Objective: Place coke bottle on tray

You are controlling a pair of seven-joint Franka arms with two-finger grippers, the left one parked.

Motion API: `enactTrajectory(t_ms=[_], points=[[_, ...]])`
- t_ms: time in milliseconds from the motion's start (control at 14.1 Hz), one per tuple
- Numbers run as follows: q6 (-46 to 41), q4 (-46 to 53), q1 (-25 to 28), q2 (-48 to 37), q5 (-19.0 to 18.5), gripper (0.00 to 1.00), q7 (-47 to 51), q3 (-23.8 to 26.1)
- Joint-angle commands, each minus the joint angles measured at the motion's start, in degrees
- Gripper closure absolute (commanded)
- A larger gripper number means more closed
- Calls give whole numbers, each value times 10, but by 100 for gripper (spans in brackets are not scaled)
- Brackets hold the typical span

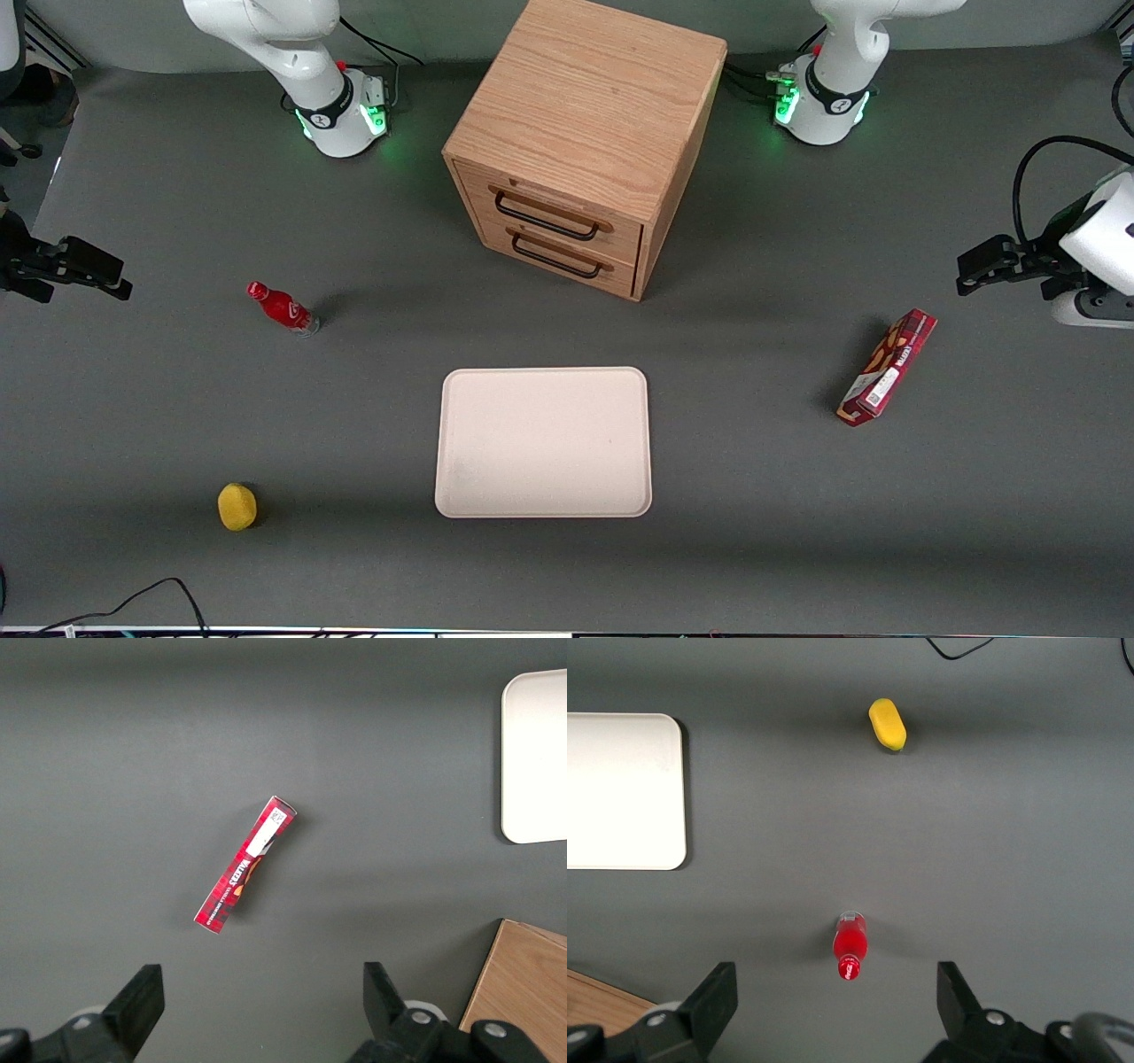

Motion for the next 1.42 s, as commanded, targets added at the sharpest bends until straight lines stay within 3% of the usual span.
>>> enactTrajectory(t_ms=[0, 1348], points=[[-5, 8, 2, 6, -9, 0, 1, 2], [0, -22, 5, 9, -8, 0, 1, 5]])
